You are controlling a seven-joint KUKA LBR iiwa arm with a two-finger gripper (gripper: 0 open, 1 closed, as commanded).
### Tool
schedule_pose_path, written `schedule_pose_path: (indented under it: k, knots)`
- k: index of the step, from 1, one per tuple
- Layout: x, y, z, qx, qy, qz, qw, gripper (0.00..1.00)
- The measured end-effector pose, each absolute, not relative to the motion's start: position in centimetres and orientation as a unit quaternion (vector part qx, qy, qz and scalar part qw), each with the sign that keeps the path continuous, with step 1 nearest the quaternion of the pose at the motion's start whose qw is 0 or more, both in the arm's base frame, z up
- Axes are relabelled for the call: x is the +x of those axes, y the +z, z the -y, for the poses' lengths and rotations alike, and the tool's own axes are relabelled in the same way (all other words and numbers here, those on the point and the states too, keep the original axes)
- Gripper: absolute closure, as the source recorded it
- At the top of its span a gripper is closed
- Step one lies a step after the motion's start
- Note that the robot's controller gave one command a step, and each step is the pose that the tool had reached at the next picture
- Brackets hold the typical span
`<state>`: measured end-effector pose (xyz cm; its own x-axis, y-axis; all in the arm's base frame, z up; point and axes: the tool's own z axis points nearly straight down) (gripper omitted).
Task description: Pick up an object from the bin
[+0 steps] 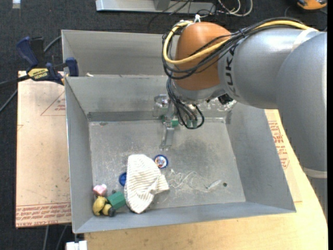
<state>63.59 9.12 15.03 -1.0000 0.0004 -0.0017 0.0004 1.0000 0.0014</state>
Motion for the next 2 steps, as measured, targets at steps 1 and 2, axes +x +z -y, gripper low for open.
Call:
schedule_pose_path:
  k: [1, 2]
  knots:
    - [57.4, 6.9, -2.8, 0.024, 0.000, -1.000, -0.004, 0.00]
    - [54.3, 11.5, 0.3, -0.093, 0.000, -0.996, 0.002, 0.00]
